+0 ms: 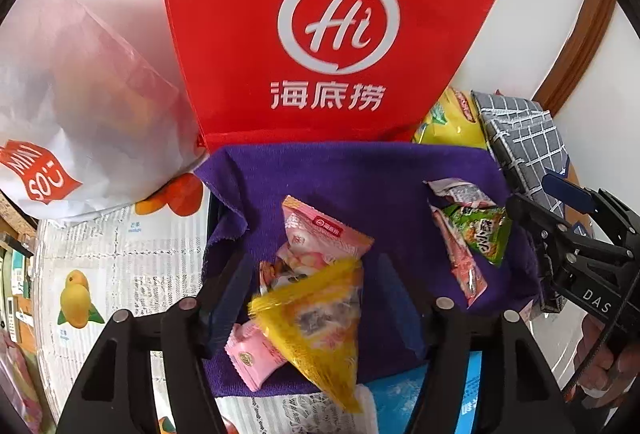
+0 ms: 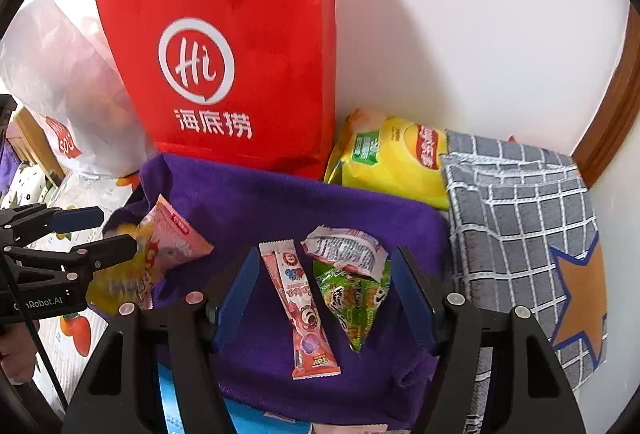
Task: Organize snacks
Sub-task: 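Open the right tool over the towel while the left tool releases the yellow chip bag, then withdraw both tools from the towel toward the remaining snacks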
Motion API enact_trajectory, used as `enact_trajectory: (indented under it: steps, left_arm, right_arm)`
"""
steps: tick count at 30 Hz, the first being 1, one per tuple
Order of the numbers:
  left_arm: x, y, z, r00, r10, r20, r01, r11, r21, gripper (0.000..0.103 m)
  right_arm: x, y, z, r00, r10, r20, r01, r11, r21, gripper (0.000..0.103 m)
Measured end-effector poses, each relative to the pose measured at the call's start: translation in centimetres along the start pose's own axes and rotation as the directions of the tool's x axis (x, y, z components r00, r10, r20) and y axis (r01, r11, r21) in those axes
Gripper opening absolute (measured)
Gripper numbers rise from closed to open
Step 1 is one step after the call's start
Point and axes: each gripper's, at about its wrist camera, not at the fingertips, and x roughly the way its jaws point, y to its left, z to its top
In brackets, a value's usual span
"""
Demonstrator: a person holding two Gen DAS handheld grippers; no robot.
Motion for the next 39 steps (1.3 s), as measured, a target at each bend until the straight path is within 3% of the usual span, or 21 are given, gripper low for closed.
enact_trajectory:
  steps: [8,14,21,26,33,39]
  left_arm:
    - [-3.1,-1.2,0.0,0.998,-0.02,0.059,0.019,0.999,0.031,0.068]
    - [-5.6,-2.0,-0.3,0.993,-0.064,0.103,0.058,0.997,0.058,0.068]
    - [-8.9,-3.2,-1.3,0.986,-0.086,0.14,0.073,0.993,0.095,0.068]
    - [-11.2,-3.3,-3.1,0.982,-0.078,0.174,0.056,0.99,0.129,0.068]
    - [-13.5,-3.2,-6.8,0.976,-0.084,0.201,0.059,0.99,0.129,0.068]
    - [-14.4,-2.8,-10.5,0.969,-0.081,0.233,0.055,0.992,0.117,0.068]
  right_arm:
    - [-2.2,0.1,-0.9,0.999,-0.036,0.02,0.035,0.999,0.033,0.07]
    - [-4.2,-0.3,-3.0,0.998,-0.06,-0.014,0.061,0.995,0.074,0.071]
    - [-7.9,-0.4,-5.7,0.989,-0.145,-0.007,0.145,0.985,0.093,0.076]
    - [-9.9,-0.9,-7.7,0.993,-0.114,0.012,0.112,0.986,0.126,0.076]
    - [-11.8,0.0,-10.3,0.991,-0.134,0.015,0.132,0.984,0.117,0.076]
    - [-13.0,0.4,-12.5,0.996,-0.088,0.027,0.084,0.989,0.118,0.076]
